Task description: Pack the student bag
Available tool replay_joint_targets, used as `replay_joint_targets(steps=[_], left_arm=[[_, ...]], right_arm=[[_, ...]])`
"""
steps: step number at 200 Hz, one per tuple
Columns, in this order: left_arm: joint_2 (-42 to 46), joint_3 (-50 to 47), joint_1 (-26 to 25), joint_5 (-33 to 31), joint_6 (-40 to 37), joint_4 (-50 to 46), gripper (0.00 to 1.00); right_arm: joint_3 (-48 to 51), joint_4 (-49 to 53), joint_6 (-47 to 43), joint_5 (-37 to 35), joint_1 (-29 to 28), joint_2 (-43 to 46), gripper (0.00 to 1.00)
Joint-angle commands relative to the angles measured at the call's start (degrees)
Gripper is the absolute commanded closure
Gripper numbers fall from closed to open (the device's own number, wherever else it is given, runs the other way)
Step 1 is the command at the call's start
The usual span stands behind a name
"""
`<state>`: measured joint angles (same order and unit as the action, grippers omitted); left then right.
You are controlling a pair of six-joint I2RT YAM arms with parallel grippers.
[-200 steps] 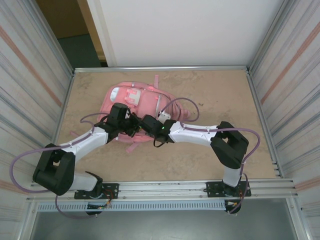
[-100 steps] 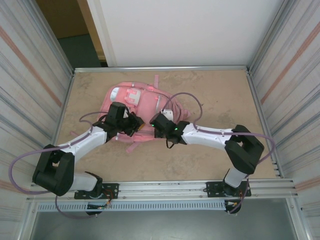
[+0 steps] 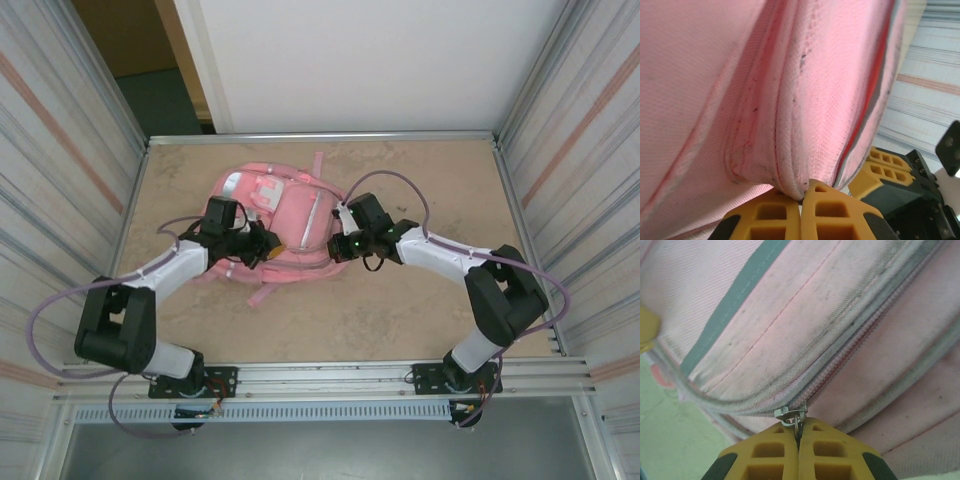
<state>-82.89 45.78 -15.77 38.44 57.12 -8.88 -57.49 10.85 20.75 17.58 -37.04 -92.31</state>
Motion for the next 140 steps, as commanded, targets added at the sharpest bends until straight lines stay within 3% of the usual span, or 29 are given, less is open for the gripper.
replay_joint_targets(steps=[1,23,52,60,76,132,140], left_arm=[[-3.7,3.8,3.2,-0.2,-7.9,-3.8,1.0],[-7.8,8.6,3.8,-0.6,-13.3,-9.0,1.0],[-11.1,13.3,4.6,-3.5,-14.4,-10.0,0.98],[-11.8,14.8,4.9,-4.6,-15.1,-10.7,0.92],[-11.8,16.6,5.3,-8.5,-15.5,-12.7,0.64],[3.3,3.8,3.4,-16.8,-10.9,-14.7,0.4],[5.8,1.7,2.3,-17.9,-9.5,-14.7,0.32]], right_arm=[[-2.1,6.0,-6.0,2.1,0.2,0.0,1.0],[-2.5,6.8,-8.1,0.4,-2.0,-0.9,1.0],[-3.8,6.2,-8.5,-0.4,-5.9,-1.4,1.0],[-3.6,4.4,-8.3,-0.6,-7.1,-1.6,1.0],[-4.8,1.6,-6.1,-0.2,-8.5,-3.6,1.0],[-10.1,-4.1,0.4,3.5,-11.8,-9.7,1.0],[-10.4,-3.9,0.5,3.7,-12.4,-9.9,1.0]])
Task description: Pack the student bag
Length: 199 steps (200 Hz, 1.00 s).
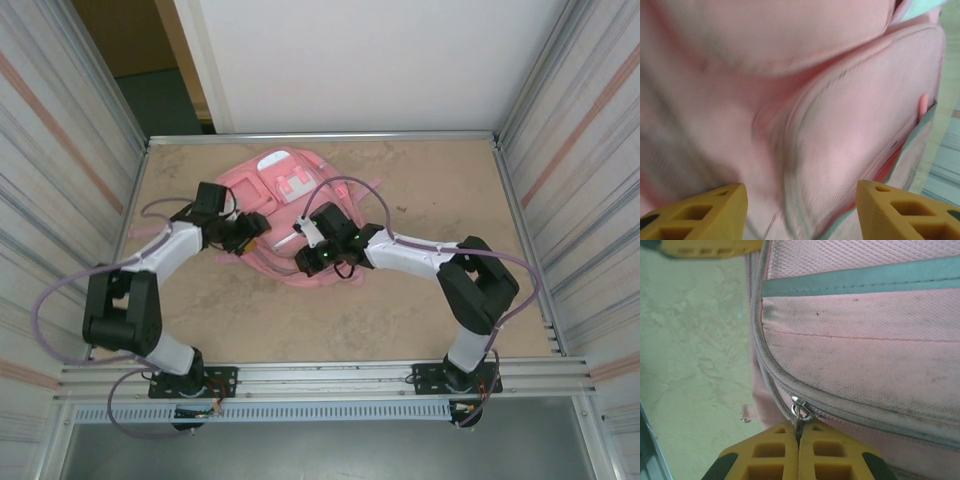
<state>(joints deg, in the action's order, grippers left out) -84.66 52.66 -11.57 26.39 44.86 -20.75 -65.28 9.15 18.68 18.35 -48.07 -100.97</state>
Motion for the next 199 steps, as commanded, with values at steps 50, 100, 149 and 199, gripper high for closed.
replay_joint_targets(steps=[50,100,149,199], left_arm=[[14.0,-12.6,-10.3,-14.1,8.6,7.1,0.36],[9.7,-12.4,-10.4,-16.3,8.0,10.2,0.55],[15.3,-13.3,-8.6,-23.3,4.5,7.8,1.0],[14.9,-14.0,-0.5,-15.3,3.7,8.3,1.0]], right_arm=[[-3.1,-2.6,2.9,4.0,-4.1,-2.1,1.0],[-2.1,-3.4,6.8,3.4,-5.2,-3.2,1.0],[3.5,0.2,6.1,-2.2,-1.7,1.9,1.0],[10.3,-0.9,6.2,-1.1,6.9,7.3,1.0]])
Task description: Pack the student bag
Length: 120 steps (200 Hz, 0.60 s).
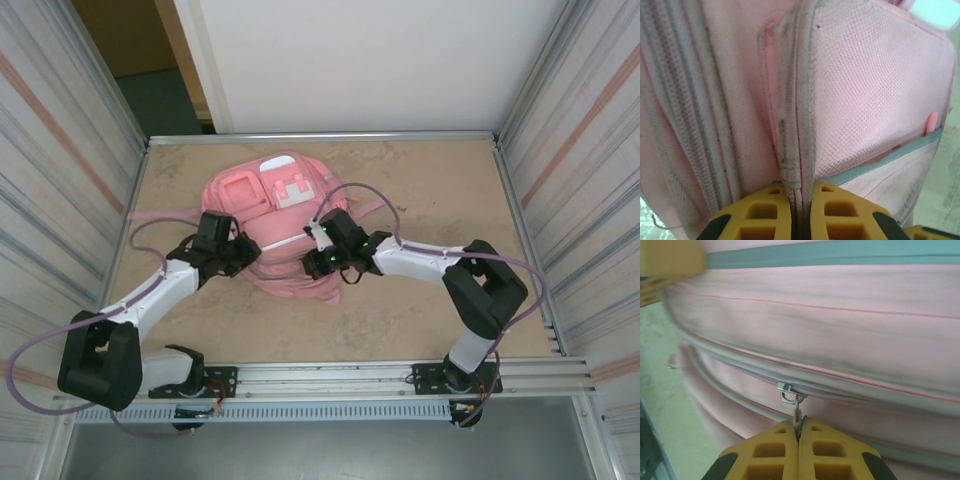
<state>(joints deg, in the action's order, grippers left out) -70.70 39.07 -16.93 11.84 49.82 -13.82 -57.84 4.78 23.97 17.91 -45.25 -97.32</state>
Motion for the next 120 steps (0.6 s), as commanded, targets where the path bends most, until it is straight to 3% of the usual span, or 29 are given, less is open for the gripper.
replay_joint_targets(steps=[1,50,85,94,107,120], left_arm=[[0.9,-0.4,4.9,-0.6,-1.4,1.4,1.0],[-9.3,8.2,6.1,3.1,-9.2,1.1,0.99],[-15.0,14.1,8.1,7.1,-8.8,0.7,0.96],[-15.3,15.1,8.6,7.8,-8.8,0.0,0.88],[-14.8,15.8,9.1,8.8,-9.4,-2.3,0.65],[-12.9,15.6,9.2,9.0,-9.6,-5.4,0.55]], right_arm=[[3.0,3.4,0.9,-0.6,4.1,3.7,1.0],[2.7,1.3,2.8,1.6,4.3,3.5,1.0],[-0.4,3.3,2.8,-0.4,2.1,1.8,1.0],[-1.3,4.5,2.1,-2.0,1.6,1.8,0.98],[-2.7,6.6,-0.6,-3.4,1.9,2.1,0.93],[-4.2,9.0,-2.8,-3.6,3.3,2.8,0.87]])
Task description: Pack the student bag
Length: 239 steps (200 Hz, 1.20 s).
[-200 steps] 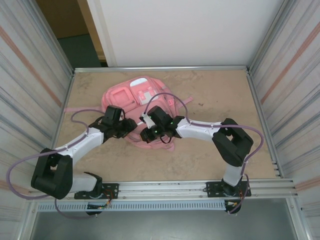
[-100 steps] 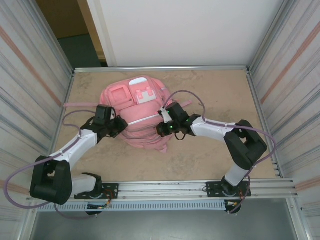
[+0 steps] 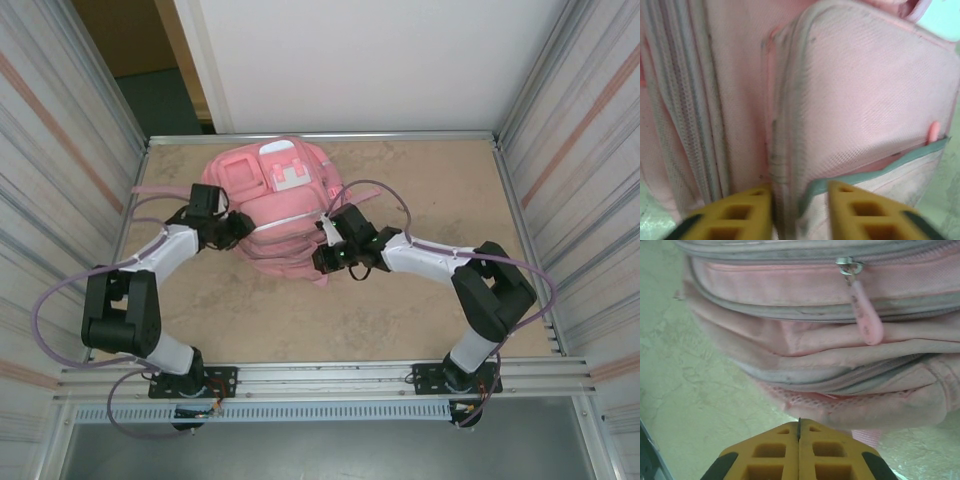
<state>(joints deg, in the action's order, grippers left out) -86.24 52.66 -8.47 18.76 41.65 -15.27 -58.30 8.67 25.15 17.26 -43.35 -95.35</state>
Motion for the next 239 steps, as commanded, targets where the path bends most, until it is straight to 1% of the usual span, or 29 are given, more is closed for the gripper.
replay_joint_targets(steps=[1,6,12,24,28,36,44,46,49,60,73,91,107,128,157,174,207,222,239], left_arm=[[2.8,1.9,0.7,2.1,-1.4,-4.2,0.55],[3.9,1.5,0.5,1.8,-1.0,-5.5,0.52],[5.4,1.0,-0.4,-0.3,-0.7,-7.2,0.5],[8.3,0.1,-5.4,-6.7,-1.1,-9.5,0.44],[8.9,-0.1,-7.8,-8.0,-1.0,-10.1,0.42],[9.7,-0.5,-10.5,-11.0,0.3,-10.7,0.39],[10.2,-1.4,-12.2,-12.0,3.2,-10.2,0.38],[10.2,-1.7,-12.5,-12.0,4.1,-10.0,0.37],[10.4,-2.0,-12.9,-12.0,5.2,-9.4,0.37],[10.7,-3.7,-13.8,-11.9,9.7,-7.0,0.36],[10.7,-4.7,-15.2,-13.3,12.2,-4.1,0.34],[9.2,-3.3,-16.8,-16.7,13.8,-4.1,0.33],[7.4,-1.7,-17.1,-15.9,16.2,-4.0,0.32],[6.3,-2.8,-17.5,-15.8,19.2,-0.8,0.32],[5.0,-4.4,-17.8,-14.4,23.4,2.4,0.31],[4.2,-4.8,-18.5,-14.8,24.1,2.8,0.3],[3.5,-5.8,-18.8,-15.6,26.6,4.2,0.3],[3.1,-5.8,-18.8,-16.0,26.7,4.7,0.3],[3.2,-5.4,-18.9,-16.0,27.8,4.7,0.29]], right_arm=[[-3.9,5.3,-4.1,-2.8,1.6,0.9,0.87],[-4.5,6.4,-4.5,-2.6,2.5,1.2,0.85],[-5.3,7.6,-4.7,-2.7,3.6,1.2,0.82],[-7.7,10.2,-5.1,-1.7,6.3,0.3,0.74],[-8.4,10.7,-5.5,-0.7,7.0,-0.2,0.71],[-9.6,11.2,-6.7,1.3,8.0,-1.2,0.68],[-10.9,12.0,-7.9,2.1,8.2,-2.3,0.62],[-11.4,12.4,-8.1,2.2,8.2,-2.7,0.58],[-12.0,12.9,-8.5,2.2,8.1,-3.1,0.55],[-14.7,14.7,-9.4,1.3,7.5,-4.9,0.53],[-16.6,15.2,-10.6,0.7,6.7,-6.7,0.52],[-19.7,16.5,-12.4,-0.4,5.8,-10.2,0.52],[-22.5,18.3,-13.6,-3.3,4.9,-12.9,0.52],[-24.8,18.6,-14.5,-5.4,3.9,-16.0,0.51],[-25.5,17.9,-14.8,-5.5,3.7,-19.4,0.51],[-24.9,16.3,-15.6,-4.9,2.9,-20.3,0.52],[-25.6,16.0,-15.5,-7.8,1.0,-21.5,0.56],[-25.7,14.8,-15.3,-8.4,0.1,-22.0,0.63],[-27.7,16.0,-14.9,-9.7,-0.8,-23.3,0.7]])
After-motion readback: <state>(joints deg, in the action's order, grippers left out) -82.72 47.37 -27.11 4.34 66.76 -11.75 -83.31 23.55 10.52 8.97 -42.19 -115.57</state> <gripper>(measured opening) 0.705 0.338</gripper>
